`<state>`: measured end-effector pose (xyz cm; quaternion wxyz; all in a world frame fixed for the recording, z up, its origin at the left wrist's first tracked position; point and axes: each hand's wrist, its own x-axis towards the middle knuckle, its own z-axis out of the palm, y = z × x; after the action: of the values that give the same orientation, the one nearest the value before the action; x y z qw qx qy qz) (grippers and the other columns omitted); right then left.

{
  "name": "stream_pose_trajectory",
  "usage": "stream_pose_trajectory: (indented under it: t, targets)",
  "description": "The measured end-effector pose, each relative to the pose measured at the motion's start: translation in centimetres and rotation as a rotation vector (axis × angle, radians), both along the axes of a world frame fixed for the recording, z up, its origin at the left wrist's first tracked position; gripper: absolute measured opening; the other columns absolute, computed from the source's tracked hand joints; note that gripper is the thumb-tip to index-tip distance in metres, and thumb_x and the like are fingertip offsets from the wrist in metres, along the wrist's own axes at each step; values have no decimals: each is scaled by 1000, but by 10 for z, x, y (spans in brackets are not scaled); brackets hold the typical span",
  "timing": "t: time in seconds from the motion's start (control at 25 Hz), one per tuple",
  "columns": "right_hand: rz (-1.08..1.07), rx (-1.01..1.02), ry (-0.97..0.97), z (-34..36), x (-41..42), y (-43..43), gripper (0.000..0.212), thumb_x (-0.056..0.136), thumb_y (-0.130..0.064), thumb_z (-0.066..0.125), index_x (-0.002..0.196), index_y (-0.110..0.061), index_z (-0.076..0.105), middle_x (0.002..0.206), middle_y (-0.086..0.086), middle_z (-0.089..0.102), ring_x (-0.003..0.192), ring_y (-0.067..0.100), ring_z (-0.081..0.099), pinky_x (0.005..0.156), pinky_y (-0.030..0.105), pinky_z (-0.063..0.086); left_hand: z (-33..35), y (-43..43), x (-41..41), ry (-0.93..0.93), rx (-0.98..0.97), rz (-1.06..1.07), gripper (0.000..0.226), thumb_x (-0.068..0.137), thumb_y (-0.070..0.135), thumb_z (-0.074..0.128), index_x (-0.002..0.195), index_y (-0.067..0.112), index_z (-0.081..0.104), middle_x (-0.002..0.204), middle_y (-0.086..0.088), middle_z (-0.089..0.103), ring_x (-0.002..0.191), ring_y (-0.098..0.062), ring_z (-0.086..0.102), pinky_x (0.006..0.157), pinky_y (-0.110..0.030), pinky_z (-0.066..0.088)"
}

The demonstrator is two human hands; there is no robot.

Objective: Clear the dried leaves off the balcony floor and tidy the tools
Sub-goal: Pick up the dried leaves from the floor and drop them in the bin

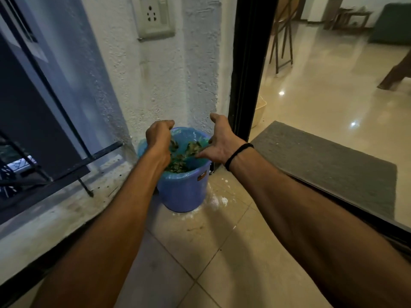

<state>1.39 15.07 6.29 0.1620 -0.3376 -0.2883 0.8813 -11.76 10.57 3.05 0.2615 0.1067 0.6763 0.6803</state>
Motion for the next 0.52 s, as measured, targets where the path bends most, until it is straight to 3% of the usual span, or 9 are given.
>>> stream_pose_trajectory:
  t: [0.08,0.12,0.2,0.24,0.32,0.52]
  targets:
    - [47,-34,61,-4,-1,-2,72,97,-60,37,101,10,53,96,27,63,112,40,56,88,52,42,-11,-3,-6,15,-22,-17,21,88,18,60,102,15,75,93,-6,69,81,-25,63,73,-35,55]
    - [30,-25,73,-8,0,0,69,98,-58,37,114,8,52,110,29,61,122,40,52,90,51,41,-14,-3,-7,8,-18,2,23,86,20,62,104,14,76,96,-7,70,84,-27,64,75,-36,56]
    - [-37,24,41,-15,10,7,68,99,-53,42,138,3,38,143,33,40,135,43,39,103,53,38,-18,-2,-6,-8,7,67,20,84,21,68,99,10,75,91,-7,71,78,-25,65,66,-30,53]
    - [-52,40,28,-18,16,12,71,99,-51,44,145,1,32,150,33,31,138,45,35,108,55,35,-19,0,-3,3,26,85,15,84,20,68,94,10,75,86,-4,71,73,-21,63,61,-27,49]
    - [-78,65,14,-21,30,22,65,98,-47,47,143,-1,40,147,30,37,136,44,38,111,55,37,-15,5,10,58,79,91,11,85,16,63,82,16,74,75,3,70,68,-16,59,63,-26,44]
    - [-239,175,-66,-16,99,27,28,100,-29,48,109,-7,61,113,13,66,107,27,62,103,42,48,0,29,85,155,144,-14,23,87,18,53,73,27,69,68,8,67,70,-16,59,75,-34,51]
